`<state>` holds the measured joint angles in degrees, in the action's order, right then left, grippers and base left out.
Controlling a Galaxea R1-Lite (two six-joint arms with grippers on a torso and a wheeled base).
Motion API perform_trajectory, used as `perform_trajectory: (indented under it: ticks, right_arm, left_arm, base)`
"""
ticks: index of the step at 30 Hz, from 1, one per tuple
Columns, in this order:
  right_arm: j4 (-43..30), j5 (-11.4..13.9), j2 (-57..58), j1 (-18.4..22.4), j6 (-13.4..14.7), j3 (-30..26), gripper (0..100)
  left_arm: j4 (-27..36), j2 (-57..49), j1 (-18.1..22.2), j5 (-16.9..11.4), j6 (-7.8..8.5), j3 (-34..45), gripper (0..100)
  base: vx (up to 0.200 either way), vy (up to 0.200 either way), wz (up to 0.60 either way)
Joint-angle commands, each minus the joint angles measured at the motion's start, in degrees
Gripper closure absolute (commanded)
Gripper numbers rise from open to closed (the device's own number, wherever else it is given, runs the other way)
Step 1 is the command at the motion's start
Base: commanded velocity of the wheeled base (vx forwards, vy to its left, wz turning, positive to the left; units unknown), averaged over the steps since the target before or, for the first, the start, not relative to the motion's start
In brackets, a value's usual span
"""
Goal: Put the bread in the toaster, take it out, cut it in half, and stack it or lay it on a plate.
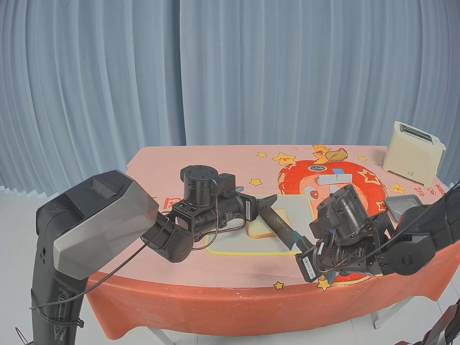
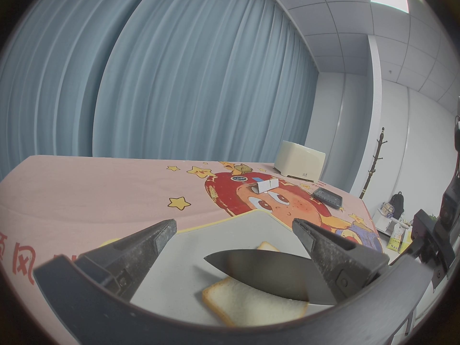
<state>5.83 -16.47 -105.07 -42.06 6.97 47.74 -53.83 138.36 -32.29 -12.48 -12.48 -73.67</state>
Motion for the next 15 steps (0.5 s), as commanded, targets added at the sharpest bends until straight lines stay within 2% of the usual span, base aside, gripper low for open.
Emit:
perform_trajectory:
  ticks: [1, 15]
  right_arm:
    - [-0.03, -0.05, -0.22, -0.04, -0.03, 0.07, 100]
    - [-0.11, -0.05, 0.92, 0.22, -0.12, 3.77, 100]
  left_arm:
    - [-0.22, -0.02, -0.75, 0.00, -0.09, 0.72, 0]
    - [-0.22, 1.56, -0.75, 0.09, 0.18, 0.63, 0]
  base:
    - [0.000, 0.000, 0.00]
    - [0.000, 0.000, 0.00]
